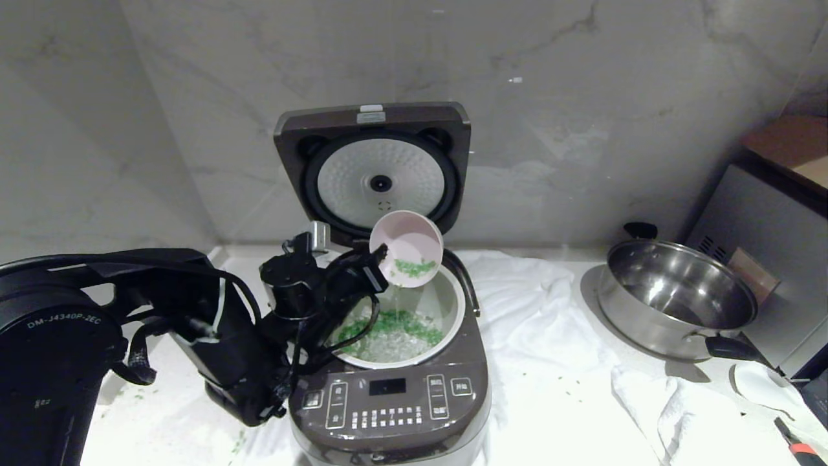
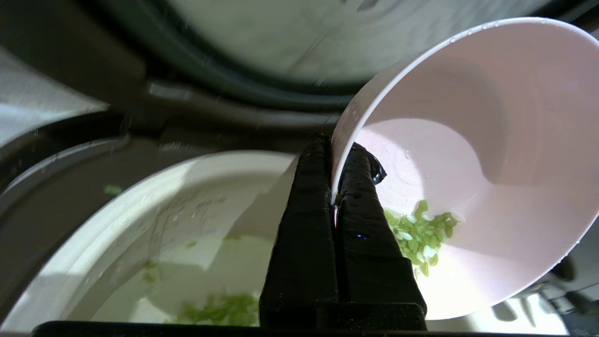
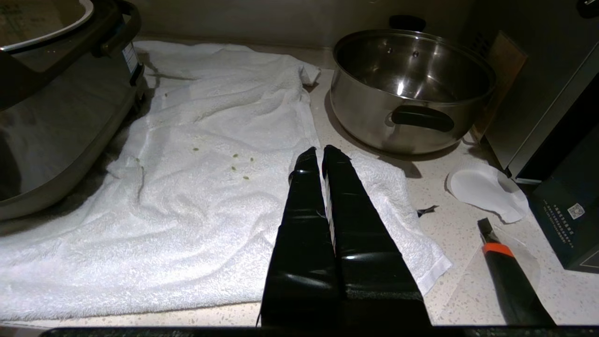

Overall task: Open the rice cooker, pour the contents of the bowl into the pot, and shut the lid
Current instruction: Pour the water from the bowl into the rice cooker

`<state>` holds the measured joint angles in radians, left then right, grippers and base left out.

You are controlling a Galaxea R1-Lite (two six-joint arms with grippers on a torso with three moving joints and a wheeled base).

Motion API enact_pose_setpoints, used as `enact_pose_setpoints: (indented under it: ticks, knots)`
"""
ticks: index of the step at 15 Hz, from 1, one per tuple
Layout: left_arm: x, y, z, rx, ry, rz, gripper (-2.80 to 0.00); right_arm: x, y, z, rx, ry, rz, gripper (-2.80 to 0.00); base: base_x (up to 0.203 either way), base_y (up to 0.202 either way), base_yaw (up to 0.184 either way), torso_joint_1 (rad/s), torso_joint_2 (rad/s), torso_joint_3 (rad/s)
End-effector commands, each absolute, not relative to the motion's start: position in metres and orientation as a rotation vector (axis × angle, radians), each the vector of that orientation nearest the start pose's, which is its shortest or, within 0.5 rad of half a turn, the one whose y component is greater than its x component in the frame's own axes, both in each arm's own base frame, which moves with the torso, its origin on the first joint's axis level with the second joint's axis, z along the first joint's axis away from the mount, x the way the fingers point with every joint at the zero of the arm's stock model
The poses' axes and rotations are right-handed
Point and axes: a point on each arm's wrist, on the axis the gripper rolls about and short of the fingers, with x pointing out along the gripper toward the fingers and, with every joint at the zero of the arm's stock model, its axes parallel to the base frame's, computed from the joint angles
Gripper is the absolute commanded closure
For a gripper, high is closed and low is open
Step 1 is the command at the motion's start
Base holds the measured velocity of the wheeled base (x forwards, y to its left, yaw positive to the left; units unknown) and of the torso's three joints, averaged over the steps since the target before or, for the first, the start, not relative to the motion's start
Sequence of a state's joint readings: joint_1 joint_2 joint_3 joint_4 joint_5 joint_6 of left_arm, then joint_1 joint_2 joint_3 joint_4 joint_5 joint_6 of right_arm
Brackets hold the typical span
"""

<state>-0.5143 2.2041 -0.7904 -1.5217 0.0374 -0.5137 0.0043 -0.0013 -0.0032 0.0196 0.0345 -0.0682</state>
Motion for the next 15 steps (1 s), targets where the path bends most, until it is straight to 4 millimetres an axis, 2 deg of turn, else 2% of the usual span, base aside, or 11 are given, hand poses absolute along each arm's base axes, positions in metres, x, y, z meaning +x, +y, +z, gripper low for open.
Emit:
enact_pose_setpoints:
  ticks: [1,5,8,12,15]
  knots:
    - [0.328,-0.184,0.108,-0.565,-0.019,-0.504,0.0,-0.023,0.001,0.074,-0.069,0.015,0.04,0.0,0.0,0.0,0.0,0.0,0.0,0.0]
    - [0.329,-0.185,0.11,-0.58,-0.026,-0.507,0.0,-0.023,0.001,0.074,-0.069,0.015,0.04,0.0,0.0,0.0,0.0,0.0,0.0,0.0]
    - [0.323,-0.194,0.092,-0.565,0.041,-0.516,0.0,-0.023,0.001,0.074,-0.069,0.015,0.04,0.0,0.0,0.0,0.0,0.0,0.0,0.0]
    - [0.323,-0.194,0.094,-0.578,0.039,-0.52,0.0,-0.023,0.001,0.074,-0.069,0.015,0.04,0.0,0.0,0.0,0.0,0.0,0.0,0.0]
    - [0.323,-0.191,0.097,-0.451,-0.006,-0.513,0.0,-0.023,0.001,0.074,-0.069,0.015,0.04,0.0,0.0,0.0,0.0,0.0,0.0,0.0]
